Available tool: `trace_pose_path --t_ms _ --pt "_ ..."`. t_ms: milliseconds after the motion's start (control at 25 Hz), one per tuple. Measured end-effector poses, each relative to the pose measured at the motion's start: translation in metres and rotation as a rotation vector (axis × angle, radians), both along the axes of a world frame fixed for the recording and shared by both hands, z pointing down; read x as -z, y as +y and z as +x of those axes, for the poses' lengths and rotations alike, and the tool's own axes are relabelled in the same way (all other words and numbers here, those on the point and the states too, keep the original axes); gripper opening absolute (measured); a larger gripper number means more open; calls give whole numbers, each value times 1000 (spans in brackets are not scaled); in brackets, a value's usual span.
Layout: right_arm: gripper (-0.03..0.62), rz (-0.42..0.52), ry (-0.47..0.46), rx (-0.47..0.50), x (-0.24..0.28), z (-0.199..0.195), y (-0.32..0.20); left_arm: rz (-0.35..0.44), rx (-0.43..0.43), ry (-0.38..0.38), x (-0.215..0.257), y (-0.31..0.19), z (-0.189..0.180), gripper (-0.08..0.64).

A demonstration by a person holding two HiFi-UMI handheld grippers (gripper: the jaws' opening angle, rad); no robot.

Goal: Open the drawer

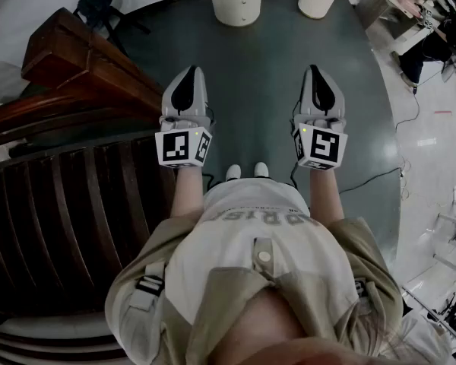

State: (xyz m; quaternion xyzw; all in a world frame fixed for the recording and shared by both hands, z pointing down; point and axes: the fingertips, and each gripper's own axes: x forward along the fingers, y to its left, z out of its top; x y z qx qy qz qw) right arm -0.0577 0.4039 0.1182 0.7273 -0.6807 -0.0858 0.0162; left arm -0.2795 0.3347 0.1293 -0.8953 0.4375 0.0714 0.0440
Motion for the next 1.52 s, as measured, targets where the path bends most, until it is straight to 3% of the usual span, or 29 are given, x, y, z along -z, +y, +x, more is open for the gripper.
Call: trace_pose_path --t_ms 640,880,1080,1160,1240,1520 --pt "0 -13 20 14 -4 -1 -3 -18 13 11 -3 -2 2 5" --pt "7 29 -103 29 -1 10 -1 -13 23 2 -1 -5 -3 5" --pt "231 28 -140 54 -4 18 -3 -18 18 24 2 -7 -9 10" --pt "284 26 -139 49 -4 21 -3 -28 -3 25 3 -7 -6 186" --pt "298 22 -138 42 -5 25 -2 -34 -17 22 3 -7 -2 278" --pt "308 1 -125 35 -10 37 -1 -51 -17 7 -4 -6 10 308"
